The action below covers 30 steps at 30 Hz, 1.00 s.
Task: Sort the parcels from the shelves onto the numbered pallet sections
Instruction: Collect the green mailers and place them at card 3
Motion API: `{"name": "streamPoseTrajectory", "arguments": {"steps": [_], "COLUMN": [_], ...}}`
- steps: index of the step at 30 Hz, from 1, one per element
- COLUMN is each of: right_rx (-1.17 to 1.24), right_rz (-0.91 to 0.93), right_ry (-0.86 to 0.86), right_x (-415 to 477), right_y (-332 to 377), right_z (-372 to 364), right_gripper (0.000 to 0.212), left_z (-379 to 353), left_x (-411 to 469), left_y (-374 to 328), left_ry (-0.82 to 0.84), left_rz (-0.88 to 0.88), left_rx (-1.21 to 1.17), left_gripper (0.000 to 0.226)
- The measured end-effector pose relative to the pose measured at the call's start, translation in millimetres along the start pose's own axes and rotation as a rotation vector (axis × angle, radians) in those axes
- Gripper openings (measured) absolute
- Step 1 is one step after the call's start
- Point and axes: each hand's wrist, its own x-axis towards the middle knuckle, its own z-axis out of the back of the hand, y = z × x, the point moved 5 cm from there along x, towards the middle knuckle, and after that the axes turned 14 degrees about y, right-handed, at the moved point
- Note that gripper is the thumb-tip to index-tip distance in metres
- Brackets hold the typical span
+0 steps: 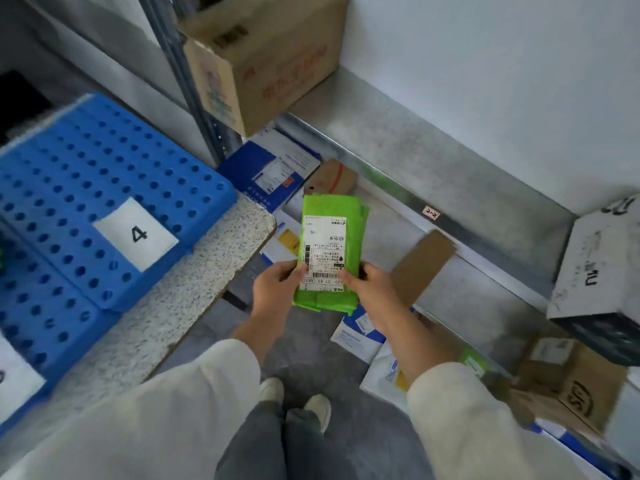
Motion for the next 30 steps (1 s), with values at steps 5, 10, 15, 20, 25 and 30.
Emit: {"name": "streamPoseTrajectory", "arguments": {"steps": [5, 10, 15, 20, 25, 30], "right_rx": [-0.085, -0.156, -0.256, -0.356, -0.464, -0.559], "right_rz": [0.026, 0.082, 0.166, 0.203, 0.212, 0.24], "right_ry": [0.086, 0.148, 0.195, 0.303, 0.412, 0.466], "right_x": [-50.5, -77.7, -75.8, -70.2, -63.1, -51.1], "right_y": [20.5, 54.9, 101.5, 131.6, 163.9, 194.1], "right_z": [-31.5, -58.5, -104.9, -167.5, -236.2, -316.5], "right_gripper": [0.049, 0.03, 0.013, 0.021, 0.023, 0.031], "left_z": [30.0, 58.0, 103.6, 149.9, 210.3, 274.9], "left_x": [-60.0, -108.3, -135.1, -158.4, -173.5, -186.5], "left_y": [-20.2, -50.4, -82.9, -91.9, -99.3, -108.5], "left_ry": [-0.022, -0.114, -0.247, -0.412, -0.503, -0.6], "left_rz": [-0.046, -0.109, -0.215, -0.277, -0.297, -0.352], "left_rx": [-0.068, -0.103, -0.155, -0.355, -0.481, -0.549], "left_gripper": [0.004, 0.013, 0.013, 0.013, 0.013, 0.01]}}
